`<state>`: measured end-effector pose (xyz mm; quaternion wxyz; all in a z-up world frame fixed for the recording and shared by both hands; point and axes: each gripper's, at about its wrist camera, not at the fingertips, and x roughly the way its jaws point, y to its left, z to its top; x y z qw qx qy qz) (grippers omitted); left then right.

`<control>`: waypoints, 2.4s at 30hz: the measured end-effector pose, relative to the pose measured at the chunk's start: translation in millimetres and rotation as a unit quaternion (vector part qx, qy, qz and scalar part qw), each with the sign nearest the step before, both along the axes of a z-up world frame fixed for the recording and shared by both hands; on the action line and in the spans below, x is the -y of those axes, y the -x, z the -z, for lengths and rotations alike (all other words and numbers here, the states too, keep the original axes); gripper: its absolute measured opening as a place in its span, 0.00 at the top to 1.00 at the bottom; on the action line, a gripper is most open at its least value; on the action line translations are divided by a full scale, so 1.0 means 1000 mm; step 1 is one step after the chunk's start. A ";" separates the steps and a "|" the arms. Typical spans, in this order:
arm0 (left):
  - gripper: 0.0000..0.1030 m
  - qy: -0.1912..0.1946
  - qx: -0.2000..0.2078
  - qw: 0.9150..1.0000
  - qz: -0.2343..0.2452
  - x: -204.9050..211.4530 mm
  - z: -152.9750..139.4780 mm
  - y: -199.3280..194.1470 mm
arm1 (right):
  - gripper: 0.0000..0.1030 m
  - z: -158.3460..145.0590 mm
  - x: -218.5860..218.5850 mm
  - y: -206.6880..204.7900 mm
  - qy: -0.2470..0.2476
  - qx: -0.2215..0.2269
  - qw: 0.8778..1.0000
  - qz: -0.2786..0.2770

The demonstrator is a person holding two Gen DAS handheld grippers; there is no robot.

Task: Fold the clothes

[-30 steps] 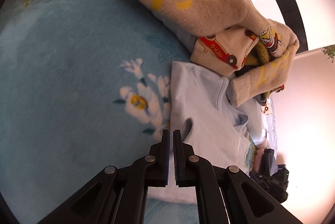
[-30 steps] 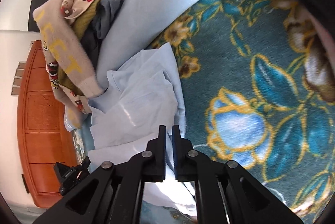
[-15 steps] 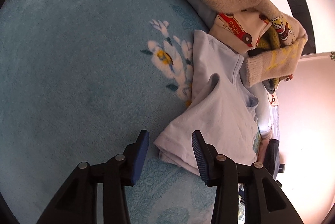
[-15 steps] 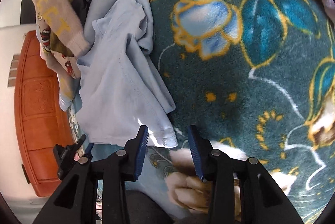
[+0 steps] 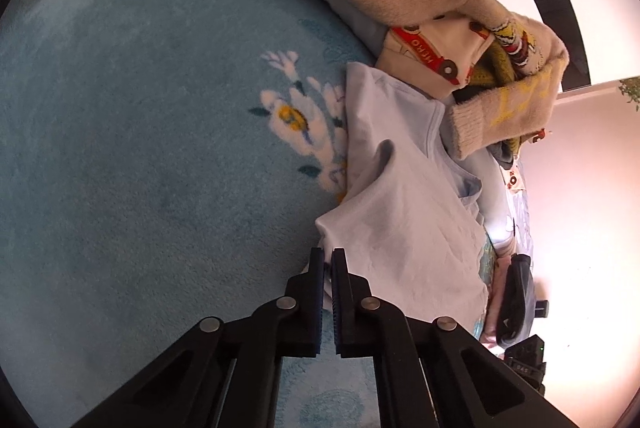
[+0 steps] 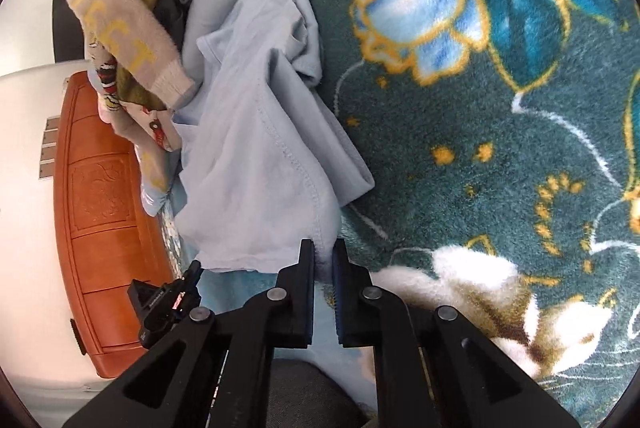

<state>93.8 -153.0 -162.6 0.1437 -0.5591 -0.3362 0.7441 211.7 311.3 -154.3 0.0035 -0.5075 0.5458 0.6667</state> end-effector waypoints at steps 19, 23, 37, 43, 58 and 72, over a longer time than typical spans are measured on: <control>0.97 -0.001 -0.109 0.993 0.037 0.009 -0.139 -0.123 | 0.95 -0.136 0.005 -0.049 -0.034 -0.150 0.988 -0.017; 0.97 0.002 -0.062 0.997 0.038 0.010 -0.124 -0.152 | 0.95 -0.138 0.006 -0.074 -0.036 -0.131 0.990 -0.026; 0.97 -0.005 -0.040 0.999 0.009 0.019 -0.125 -0.134 | 0.95 -0.129 0.005 -0.065 -0.007 -0.110 0.993 -0.046; 0.97 0.011 -0.052 0.999 0.010 0.001 -0.115 -0.049 | 0.95 -0.119 -0.018 -0.013 -0.010 -0.117 0.993 -0.030; 0.97 0.020 -0.030 0.999 -0.030 -0.051 -0.054 0.131 | 0.95 -0.052 -0.083 0.146 -0.024 -0.089 0.995 0.026; 0.97 0.035 0.010 0.998 -0.047 -0.060 -0.008 0.178 | 0.95 0.004 -0.105 0.194 -0.029 -0.039 0.997 0.055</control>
